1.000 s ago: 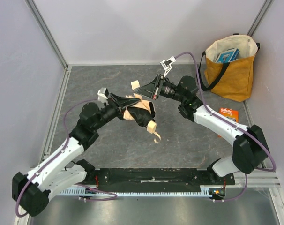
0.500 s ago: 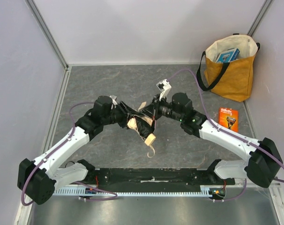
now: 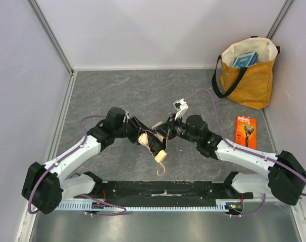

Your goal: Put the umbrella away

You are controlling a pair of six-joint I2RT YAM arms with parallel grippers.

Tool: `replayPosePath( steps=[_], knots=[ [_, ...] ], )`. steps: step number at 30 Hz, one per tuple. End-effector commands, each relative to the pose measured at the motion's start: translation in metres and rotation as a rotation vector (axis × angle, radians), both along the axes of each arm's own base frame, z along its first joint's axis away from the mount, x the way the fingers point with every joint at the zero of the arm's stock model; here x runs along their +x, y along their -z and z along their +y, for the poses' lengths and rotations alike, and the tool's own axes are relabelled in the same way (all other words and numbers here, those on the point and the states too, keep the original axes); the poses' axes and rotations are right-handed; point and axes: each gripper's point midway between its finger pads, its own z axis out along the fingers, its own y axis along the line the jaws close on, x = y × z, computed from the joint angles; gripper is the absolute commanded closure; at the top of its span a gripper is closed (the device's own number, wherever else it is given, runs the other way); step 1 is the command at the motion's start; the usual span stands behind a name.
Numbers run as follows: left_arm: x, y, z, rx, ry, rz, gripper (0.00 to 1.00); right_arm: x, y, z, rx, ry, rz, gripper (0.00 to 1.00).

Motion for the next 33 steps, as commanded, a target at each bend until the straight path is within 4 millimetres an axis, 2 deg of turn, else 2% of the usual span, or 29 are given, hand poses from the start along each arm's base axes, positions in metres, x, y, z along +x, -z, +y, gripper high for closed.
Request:
replayPosePath(
  steps=[1,4,7,8,9,10,11,13,16,19,23,27,28,31,33],
  knots=[
    [-0.032,0.106,0.057,0.383,-0.067,0.272,0.98,-0.031,-0.209,-0.006,0.342,-0.003,-0.553,1.0],
    [-0.034,0.121,0.059,0.377,-0.066,0.257,0.98,-0.031,-0.217,-0.018,0.316,0.078,-0.592,1.0],
    [-0.036,0.126,0.043,0.212,-0.049,0.165,0.98,-0.023,-0.215,-0.028,0.393,0.157,-0.521,1.0],
    [-0.029,0.116,0.035,0.15,-0.046,0.087,0.98,-0.021,-0.207,-0.026,0.422,0.164,-0.484,1.0],
    [-0.03,0.114,0.034,0.128,-0.052,0.061,0.98,-0.021,-0.203,-0.026,0.457,0.162,-0.454,1.0],
    [-0.016,0.095,0.026,0.056,-0.063,-0.052,0.98,-0.019,-0.196,-0.024,0.471,0.171,-0.421,1.0],
    [-0.012,0.084,0.024,0.009,-0.063,-0.138,0.98,-0.02,-0.195,-0.022,0.509,0.16,-0.403,1.0],
    [-0.011,0.077,0.03,0.008,-0.103,-0.172,0.98,-0.024,-0.192,-0.017,0.521,0.119,-0.396,1.0],
    [-0.009,0.074,0.034,0.007,-0.131,-0.185,0.98,-0.034,-0.204,-0.018,0.507,0.081,-0.469,1.0],
    [-0.016,0.085,0.035,0.002,-0.126,-0.138,0.98,-0.053,-0.222,-0.019,0.497,-0.002,-0.561,1.0],
    [-0.024,0.106,0.037,-0.008,-0.162,0.045,0.98,-0.085,-0.223,-0.007,0.468,-0.187,-0.619,1.0],
    [-0.031,0.124,0.041,0.107,-0.127,0.26,0.98,-0.112,-0.211,-0.002,0.422,-0.34,-0.637,1.0],
    [-0.036,0.129,0.043,0.154,-0.106,0.318,0.98,-0.116,-0.203,0.002,0.39,-0.365,-0.626,1.0],
    [-0.037,0.136,0.046,0.255,-0.063,0.407,0.98,-0.118,-0.185,0.009,0.313,-0.388,-0.626,1.0],
    [-0.032,0.138,0.048,0.293,-0.067,0.391,0.98,-0.115,-0.175,0.015,0.272,-0.392,-0.621,1.0]
  ],
)
